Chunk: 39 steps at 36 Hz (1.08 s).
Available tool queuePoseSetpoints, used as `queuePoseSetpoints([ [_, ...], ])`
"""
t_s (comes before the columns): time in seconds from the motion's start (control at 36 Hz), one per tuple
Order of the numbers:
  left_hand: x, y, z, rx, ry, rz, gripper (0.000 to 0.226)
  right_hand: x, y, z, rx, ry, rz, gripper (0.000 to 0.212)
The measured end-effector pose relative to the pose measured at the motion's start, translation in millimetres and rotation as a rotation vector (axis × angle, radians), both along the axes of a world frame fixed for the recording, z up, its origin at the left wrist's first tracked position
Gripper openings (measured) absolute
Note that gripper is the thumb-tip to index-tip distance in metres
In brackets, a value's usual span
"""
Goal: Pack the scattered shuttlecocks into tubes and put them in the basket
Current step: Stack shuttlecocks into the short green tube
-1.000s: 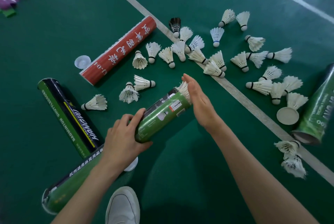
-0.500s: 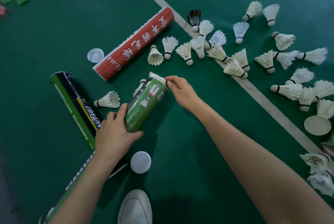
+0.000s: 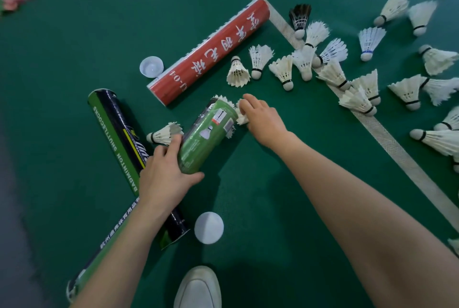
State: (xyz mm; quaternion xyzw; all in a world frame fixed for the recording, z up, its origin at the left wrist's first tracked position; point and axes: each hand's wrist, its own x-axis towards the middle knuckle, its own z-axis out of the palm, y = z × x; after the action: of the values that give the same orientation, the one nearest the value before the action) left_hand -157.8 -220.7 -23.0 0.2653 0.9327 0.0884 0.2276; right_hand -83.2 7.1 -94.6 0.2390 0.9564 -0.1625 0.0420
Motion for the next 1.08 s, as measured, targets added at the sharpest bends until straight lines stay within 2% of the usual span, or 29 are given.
queuePoseSetpoints([
  [0.11, 3, 2, 2, -0.003, -0.005, -0.013, 0.097, 14, 4, 0, -0.007, 0.004, -0.061, 0.030],
  [0.19, 8, 3, 3, 0.005, -0.009, -0.025, 0.095, 35, 6, 7, -0.082, 0.095, -0.257, 0.031],
  [0.25, 12, 2, 5, 0.010, -0.010, -0.043, 0.093, 50, 6, 15, -0.249, 0.246, -0.516, 0.031],
  [0.33, 22, 0, 7, 0.016, 0.000, -0.090, 0.090, 69, 8, 26, -0.644, 0.524, -0.886, 0.031],
  [0.42, 35, 0, 9, -0.002, 0.014, -0.145, 0.091, 82, 9, 41, -0.889, 0.731, -1.000, 0.023],
  [0.56, 58, 0, 15, 0.020, 0.015, -0.208, 0.091, 91, -1, 65, -0.988, 0.886, -0.959, 0.016],
  [0.67, 70, -3, 19, 0.071, 0.018, -0.224, 0.091, 99, -15, 72, -1.108, 0.841, -0.851, 0.014],
  [0.81, 75, -9, 22, 0.125, 0.021, -0.217, 0.090, 107, -37, 71, -1.064, 0.667, -0.730, 0.029],
  [0.89, 76, -13, 22, 0.147, 0.027, -0.211, 0.090, 110, -43, 72, -0.944, 0.608, -0.648, 0.037],
  [0.94, 77, -14, 21, 0.137, 0.029, -0.238, 0.090, 111, -43, 74, -0.845, 0.608, -0.585, 0.031],
  [1.08, 78, -15, 16, 0.143, 0.008, -0.240, 0.090, 109, -40, 81, -0.949, 0.655, -0.526, 0.039],
])
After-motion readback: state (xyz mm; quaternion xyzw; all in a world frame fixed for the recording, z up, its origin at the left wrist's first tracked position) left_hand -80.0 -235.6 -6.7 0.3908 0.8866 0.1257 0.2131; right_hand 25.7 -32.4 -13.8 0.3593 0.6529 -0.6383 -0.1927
